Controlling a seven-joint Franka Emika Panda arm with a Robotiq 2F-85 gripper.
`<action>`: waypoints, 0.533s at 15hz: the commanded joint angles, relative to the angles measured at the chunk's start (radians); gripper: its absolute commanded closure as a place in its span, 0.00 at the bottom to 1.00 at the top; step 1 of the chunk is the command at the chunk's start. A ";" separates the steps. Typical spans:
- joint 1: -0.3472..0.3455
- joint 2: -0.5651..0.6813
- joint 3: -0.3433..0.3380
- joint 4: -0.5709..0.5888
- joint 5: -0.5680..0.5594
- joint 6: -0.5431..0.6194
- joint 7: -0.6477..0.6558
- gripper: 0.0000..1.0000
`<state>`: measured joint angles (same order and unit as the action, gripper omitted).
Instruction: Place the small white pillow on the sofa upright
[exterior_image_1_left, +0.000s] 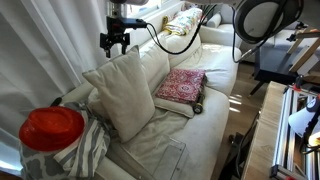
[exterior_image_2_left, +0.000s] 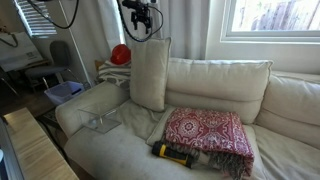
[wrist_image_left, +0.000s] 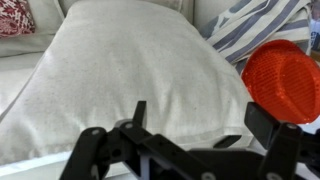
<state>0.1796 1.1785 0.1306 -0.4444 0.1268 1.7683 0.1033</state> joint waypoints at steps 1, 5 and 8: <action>-0.025 -0.033 -0.027 -0.002 -0.007 0.033 0.050 0.00; -0.054 -0.063 -0.052 -0.006 -0.006 0.078 0.137 0.00; -0.075 -0.083 -0.064 -0.015 -0.001 0.081 0.205 0.00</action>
<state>0.1199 1.1153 0.0807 -0.4423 0.1268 1.8414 0.2364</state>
